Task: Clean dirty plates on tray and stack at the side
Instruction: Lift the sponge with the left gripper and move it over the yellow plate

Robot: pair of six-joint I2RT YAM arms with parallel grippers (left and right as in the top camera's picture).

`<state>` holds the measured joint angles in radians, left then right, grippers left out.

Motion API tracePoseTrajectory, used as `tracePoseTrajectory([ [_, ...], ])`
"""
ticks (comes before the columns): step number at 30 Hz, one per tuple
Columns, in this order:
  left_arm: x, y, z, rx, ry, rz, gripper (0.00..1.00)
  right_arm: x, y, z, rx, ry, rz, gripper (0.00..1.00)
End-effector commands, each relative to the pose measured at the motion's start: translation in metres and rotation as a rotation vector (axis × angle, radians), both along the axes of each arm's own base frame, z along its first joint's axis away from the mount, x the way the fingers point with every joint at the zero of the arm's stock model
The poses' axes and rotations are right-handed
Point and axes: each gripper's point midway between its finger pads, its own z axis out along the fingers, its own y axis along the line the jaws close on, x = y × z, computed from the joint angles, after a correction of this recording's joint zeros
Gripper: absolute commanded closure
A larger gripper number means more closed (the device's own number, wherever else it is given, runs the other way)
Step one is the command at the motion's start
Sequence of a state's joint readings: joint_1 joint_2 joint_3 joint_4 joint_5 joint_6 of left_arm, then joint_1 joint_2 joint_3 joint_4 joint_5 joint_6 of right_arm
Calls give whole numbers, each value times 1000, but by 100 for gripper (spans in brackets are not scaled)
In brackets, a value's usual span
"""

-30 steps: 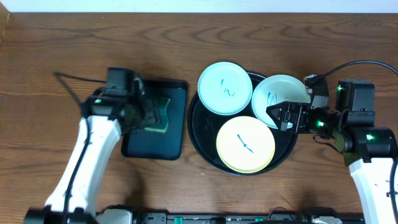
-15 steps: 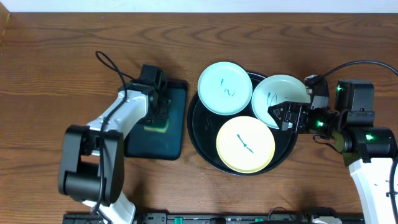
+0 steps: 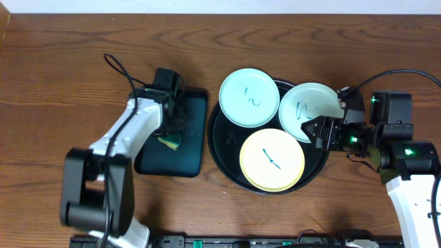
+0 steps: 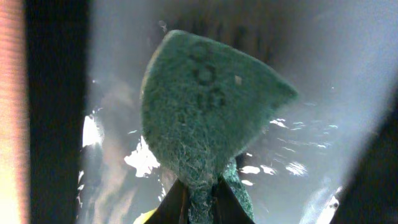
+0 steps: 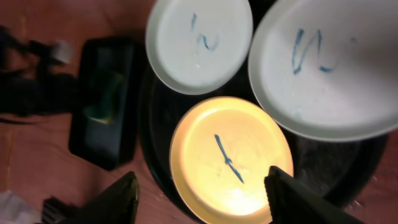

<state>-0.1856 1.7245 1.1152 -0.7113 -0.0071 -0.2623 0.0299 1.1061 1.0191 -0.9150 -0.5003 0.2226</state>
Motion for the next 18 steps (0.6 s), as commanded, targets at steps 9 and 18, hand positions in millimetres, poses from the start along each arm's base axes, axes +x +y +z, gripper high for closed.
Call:
tracePoseTrajectory([
  [9,-15,-27,87,-209,-156,-43,93,-13,-15,-98,-282,273,-139,64],
  [18,-27,-37,86,-266,-104,-53,93,-19,-12,-171,-327,490,-59,66],
])
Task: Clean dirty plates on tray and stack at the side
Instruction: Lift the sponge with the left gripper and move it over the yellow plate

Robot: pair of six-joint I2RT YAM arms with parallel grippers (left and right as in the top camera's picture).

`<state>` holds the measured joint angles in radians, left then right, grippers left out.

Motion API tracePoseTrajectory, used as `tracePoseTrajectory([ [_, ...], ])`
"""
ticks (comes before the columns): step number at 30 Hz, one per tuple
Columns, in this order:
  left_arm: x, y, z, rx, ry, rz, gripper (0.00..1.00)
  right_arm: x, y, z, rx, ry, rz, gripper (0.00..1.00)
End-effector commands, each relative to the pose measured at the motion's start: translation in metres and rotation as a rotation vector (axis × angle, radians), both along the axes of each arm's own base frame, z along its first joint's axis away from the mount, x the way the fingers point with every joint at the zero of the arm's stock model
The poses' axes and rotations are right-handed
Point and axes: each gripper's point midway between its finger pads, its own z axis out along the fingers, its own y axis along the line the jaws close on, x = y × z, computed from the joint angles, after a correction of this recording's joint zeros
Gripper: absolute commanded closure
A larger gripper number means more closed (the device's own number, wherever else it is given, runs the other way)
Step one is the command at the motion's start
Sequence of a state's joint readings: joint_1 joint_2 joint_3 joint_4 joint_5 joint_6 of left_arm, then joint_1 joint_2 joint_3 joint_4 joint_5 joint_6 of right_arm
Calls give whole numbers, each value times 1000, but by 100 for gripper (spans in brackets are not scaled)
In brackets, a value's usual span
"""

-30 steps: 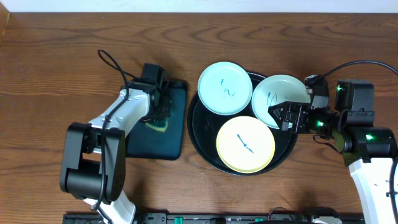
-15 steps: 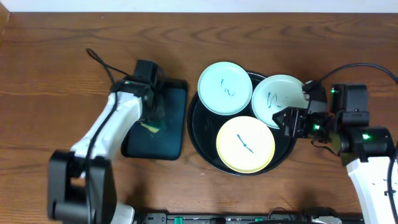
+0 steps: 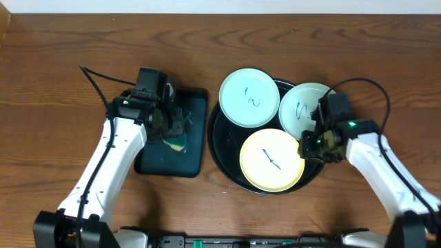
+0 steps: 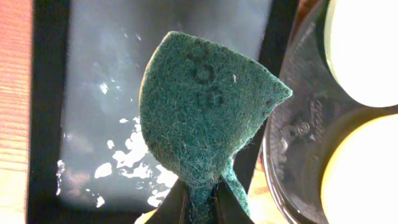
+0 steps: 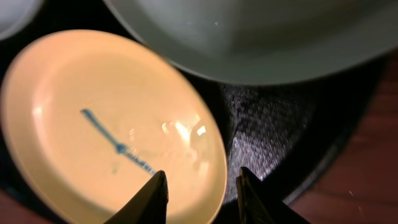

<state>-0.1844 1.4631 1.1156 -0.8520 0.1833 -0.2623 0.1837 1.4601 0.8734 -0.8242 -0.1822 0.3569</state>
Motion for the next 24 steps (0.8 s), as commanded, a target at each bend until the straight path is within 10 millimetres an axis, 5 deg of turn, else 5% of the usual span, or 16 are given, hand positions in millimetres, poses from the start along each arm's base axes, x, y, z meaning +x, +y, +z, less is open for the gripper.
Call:
tracePoseTrajectory([
  [1,2,-10,13,-62,-18,-13,92,-7,0,-29,-23,93,18,67],
  [6,2,-10,13,-64,-19,-14,93,-6,8,-55,11,151,25,74],
  [11,-1,-24,16,-144,-4,-39,93,1,27,-64,97,146,44,98],
  [19,-14,-56,16,-201,33,-74,93,12,41,-60,108,80,62,99],
  [24,-19,-95,12,-225,13,-146,93,13,42,-61,102,80,53,99],
])
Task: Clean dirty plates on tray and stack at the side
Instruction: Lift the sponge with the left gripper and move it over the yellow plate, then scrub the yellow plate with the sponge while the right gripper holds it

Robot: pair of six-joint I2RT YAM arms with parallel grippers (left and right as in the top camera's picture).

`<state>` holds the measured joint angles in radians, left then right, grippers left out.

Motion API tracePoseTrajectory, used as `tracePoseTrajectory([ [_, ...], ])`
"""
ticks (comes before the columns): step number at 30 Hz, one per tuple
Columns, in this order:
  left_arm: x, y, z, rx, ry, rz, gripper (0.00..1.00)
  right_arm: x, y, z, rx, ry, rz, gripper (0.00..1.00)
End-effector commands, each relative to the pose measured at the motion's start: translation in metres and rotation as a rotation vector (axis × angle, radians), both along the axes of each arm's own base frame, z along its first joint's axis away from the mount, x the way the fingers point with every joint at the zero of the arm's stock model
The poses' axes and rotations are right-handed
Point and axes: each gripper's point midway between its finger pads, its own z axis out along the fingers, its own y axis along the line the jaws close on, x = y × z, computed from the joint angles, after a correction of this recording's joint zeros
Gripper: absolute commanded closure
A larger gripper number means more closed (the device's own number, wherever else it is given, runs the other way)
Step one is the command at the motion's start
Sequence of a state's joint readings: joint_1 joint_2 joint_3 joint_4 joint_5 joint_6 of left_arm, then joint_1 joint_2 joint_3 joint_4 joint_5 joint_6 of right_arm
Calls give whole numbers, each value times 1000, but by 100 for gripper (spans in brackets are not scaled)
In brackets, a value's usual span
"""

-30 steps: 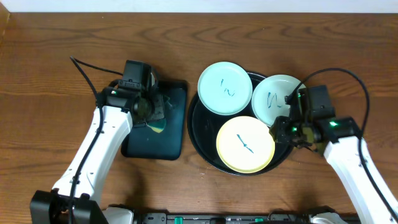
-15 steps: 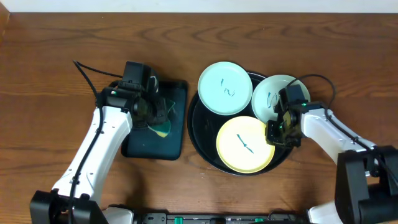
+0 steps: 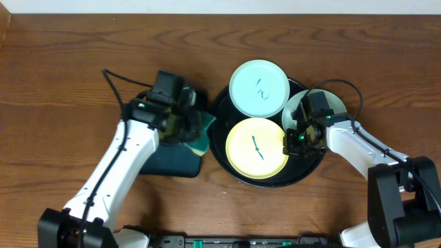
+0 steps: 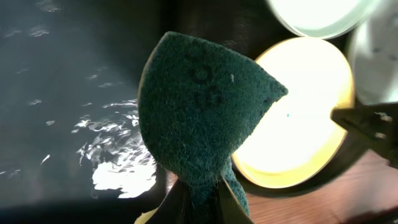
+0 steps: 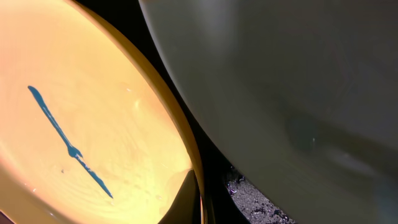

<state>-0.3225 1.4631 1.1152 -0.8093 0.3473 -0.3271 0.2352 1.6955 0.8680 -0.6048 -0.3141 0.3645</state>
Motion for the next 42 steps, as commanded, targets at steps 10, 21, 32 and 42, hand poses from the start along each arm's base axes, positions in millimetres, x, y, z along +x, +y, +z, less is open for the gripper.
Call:
tracePoseTrajectory([
  [10,-15,-102,-52,-53,112,-15,93,-7,2,-11,-23,30,-4,99],
  [21,-22,-157,-97,-124,145,-121,92,-6,2,-11,-23,31,-4,99],
  [32,-30,-151,-168,-23,234,-109,92,-7,2,-11,-23,32,-3,99],
  [42,-4,-51,-155,333,157,83,92,-8,1,-11,-25,38,-4,99],
])
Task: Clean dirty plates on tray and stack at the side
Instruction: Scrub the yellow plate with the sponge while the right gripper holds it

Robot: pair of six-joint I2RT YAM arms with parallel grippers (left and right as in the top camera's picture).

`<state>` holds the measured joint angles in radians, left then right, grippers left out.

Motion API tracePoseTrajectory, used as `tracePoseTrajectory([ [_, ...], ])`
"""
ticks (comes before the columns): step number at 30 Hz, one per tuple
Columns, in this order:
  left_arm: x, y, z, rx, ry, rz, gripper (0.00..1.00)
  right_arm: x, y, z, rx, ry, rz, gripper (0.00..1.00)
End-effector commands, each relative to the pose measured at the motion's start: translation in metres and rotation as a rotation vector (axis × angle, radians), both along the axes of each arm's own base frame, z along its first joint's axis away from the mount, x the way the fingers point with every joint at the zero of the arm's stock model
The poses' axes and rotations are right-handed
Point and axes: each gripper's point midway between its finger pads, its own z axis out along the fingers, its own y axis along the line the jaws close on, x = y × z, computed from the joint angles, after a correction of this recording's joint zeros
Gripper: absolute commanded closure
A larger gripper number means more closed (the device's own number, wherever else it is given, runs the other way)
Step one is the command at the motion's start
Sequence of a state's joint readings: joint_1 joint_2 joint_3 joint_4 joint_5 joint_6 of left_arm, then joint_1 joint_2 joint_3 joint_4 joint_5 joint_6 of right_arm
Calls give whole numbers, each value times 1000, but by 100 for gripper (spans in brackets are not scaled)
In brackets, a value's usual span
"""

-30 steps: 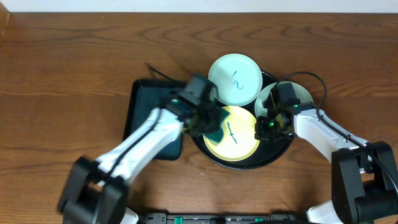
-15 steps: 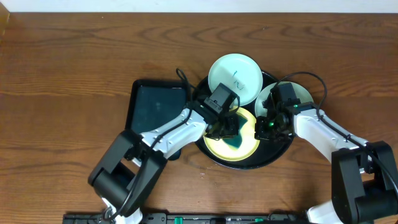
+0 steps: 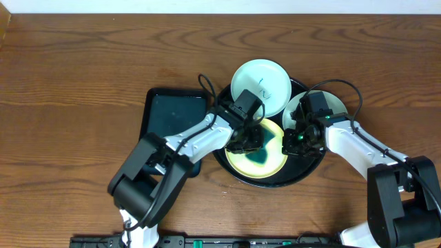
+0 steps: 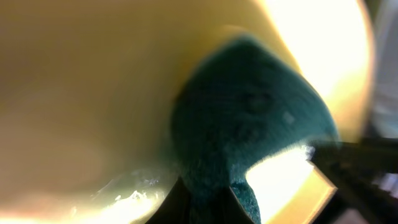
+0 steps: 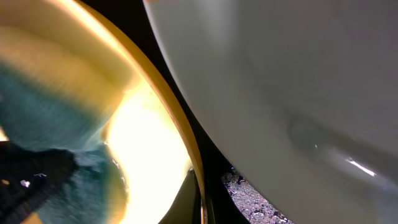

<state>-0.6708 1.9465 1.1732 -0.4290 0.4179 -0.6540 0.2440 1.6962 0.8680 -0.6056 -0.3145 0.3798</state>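
Observation:
A round black tray holds three plates. The yellow plate lies at the tray's front. My left gripper is shut on a green sponge that presses on the yellow plate. My right gripper is shut on the yellow plate's right rim, one finger inside the rim. A pale green plate leans at the right, over the gripper, seen close as the grey underside. A white plate with a blue mark sits at the tray's back.
A dark rectangular wet tray lies left of the round tray on the wooden table. Both arms cross over the round tray. Cables loop above both wrists.
My left gripper has moved from beside the dark wet tray to over the yellow plate, and the sponge now rests on it. The blue line on the yellow plate is covered. The right gripper has not moved.
First the left gripper held the sponge over the wet tray and the right gripper hung open above the plates. Then the right gripper was low at the yellow plate's edge, then shut on its rim with the tray's plates shifted left. Now the sponge is on that plate.

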Motion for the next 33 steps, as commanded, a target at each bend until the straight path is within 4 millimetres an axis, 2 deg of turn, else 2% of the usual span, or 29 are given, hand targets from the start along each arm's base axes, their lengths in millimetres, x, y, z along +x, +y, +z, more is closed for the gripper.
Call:
tracePoseTrajectory([
  [1,13,109,-32,457,-85,121,93,-7,-1,-11,-26,32,2,99],
  [4,24,128,-23,518,-134,134,93,-7,-1,-11,-27,31,2,99],
  [7,25,127,-24,504,-132,137,93,-7,-1,-11,-26,32,2,99],
  [9,23,114,-26,447,-114,126,92,-7,-1,-11,-27,33,2,99],
  [11,19,91,-27,346,-88,102,92,-8,-2,-11,-33,34,3,99],
  [13,12,48,-23,165,-53,67,92,-9,-6,-12,-56,36,0,99],
  [18,3,4,-10,-6,-49,-7,92,-10,-8,-13,-67,39,7,99],
  [29,1,-26,-1,-82,-117,-65,92,-11,-8,-13,-68,41,11,99],
  [33,1,-25,-3,-63,-132,-80,92,-12,-9,-13,-70,46,11,99],
])
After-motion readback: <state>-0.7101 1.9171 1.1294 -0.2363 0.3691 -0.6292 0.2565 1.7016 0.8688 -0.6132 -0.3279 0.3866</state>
